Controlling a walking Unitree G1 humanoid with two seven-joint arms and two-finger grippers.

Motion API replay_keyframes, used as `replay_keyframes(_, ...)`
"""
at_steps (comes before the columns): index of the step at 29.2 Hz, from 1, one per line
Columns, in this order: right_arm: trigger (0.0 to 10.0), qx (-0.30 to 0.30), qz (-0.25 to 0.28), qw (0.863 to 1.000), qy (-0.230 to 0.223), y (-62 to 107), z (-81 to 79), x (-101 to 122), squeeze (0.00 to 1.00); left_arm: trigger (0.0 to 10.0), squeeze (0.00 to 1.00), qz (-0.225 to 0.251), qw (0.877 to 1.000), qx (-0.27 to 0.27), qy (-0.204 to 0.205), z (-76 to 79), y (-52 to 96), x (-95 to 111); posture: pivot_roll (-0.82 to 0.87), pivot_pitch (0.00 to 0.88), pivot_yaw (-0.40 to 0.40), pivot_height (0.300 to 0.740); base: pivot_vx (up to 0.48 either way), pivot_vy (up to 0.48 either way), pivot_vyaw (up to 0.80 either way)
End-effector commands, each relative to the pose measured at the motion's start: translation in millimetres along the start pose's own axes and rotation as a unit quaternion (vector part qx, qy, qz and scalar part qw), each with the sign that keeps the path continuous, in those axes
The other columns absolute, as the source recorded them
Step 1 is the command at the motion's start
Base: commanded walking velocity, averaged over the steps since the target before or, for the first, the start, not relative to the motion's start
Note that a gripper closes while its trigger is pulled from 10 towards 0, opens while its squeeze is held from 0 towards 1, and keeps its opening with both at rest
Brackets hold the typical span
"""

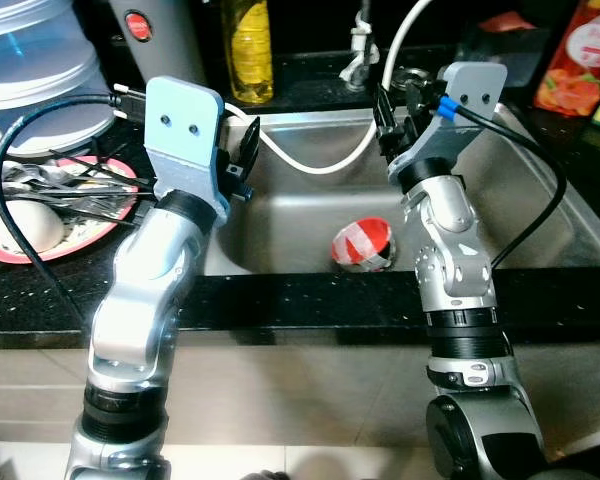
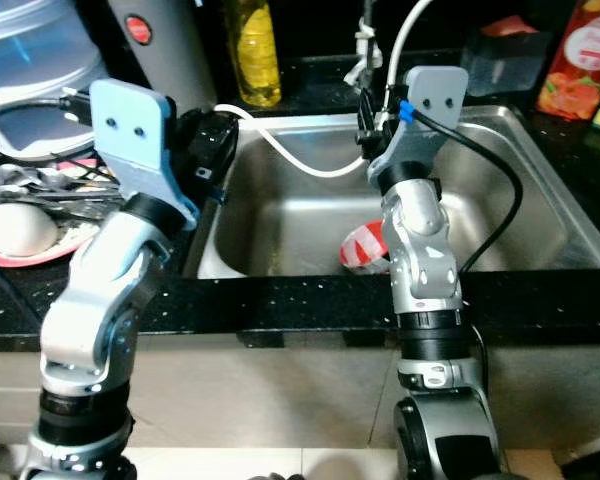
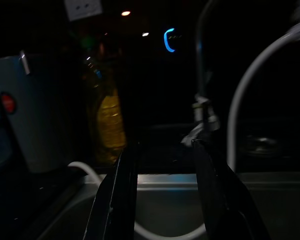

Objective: Kitchen organization

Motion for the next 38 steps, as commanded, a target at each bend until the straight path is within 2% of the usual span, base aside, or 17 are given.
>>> replay_keyframes(1, 10.0, -0.001, -0.005, 1.000, -0.001, -2.2, -1.2, -1.3, 0.00, 10.0, 0.00, -0.007, 1.000, 0.008, -0.011, -4.6, -0.4, -3.7, 0.04, 0.000, 0.065, 0.740, 0.000, 0.000, 0.80)
replay_keyframes(14, 10.0, -0.014, -0.007, 1.000, 0.002, -1.0, 4.2, -1.8, 0.00, 10.0, 0.00, -0.009, 1.000, 0.005, -0.006, -2.9, -1.9, -6.0, 0.03, 0.000, 0.078, 0.740, 0.000, 0.000, 0.76)
replay_keyframes(20, 10.0, -0.034, -0.014, 0.999, -0.015, 0.8, 12.3, -3.7, 0.00, 10.0, 0.00, -0.008, 1.000, -0.001, -0.004, -0.3, -3.6, -6.0, 0.02, 0.000, 0.085, 0.740, 0.000, 0.000, 0.00)
replay_keyframes(27, 10.0, -0.046, -0.018, 0.998, -0.026, 1.4, 17.5, -4.4, 0.00, 10.0, 0.00, -0.009, 1.000, -0.004, 0.000, 2.3, -4.4, -6.6, 0.01, 0.000, 0.081, 0.740, 0.000, 0.000, -0.69)
replay_keyframes(36, 10.0, -0.043, -0.019, 0.998, -0.029, 0.2, 15.8, -3.9, 0.00, 10.0, 0.00, -0.010, 1.000, -0.002, 0.001, 2.2, -3.4, -7.6, 0.01, 0.000, 0.077, 0.740, 0.000, 0.000, -0.80)
replay_keyframes(38, 10.0, -0.039, -0.016, 0.999, -0.026, -0.5, 14.2, -2.9, 0.00, 10.0, 0.00, -0.010, 1.000, -0.001, 0.001, 1.8, -3.3, -7.6, 0.01, 0.000, 0.077, 0.740, 0.000, 0.000, 0.00)
Point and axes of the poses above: a point about 5 cm out from each wrist's last joint towards the gripper, its own y axis pointing back from the gripper into the wrist, its own x axis along the axis of the wrist's last joint, z = x × y, the point moved 4 cm from there along -y, pointing out of the wrist towards the gripper, and after that the axes turned 9 degrees about -y, right-handed, at the moved point
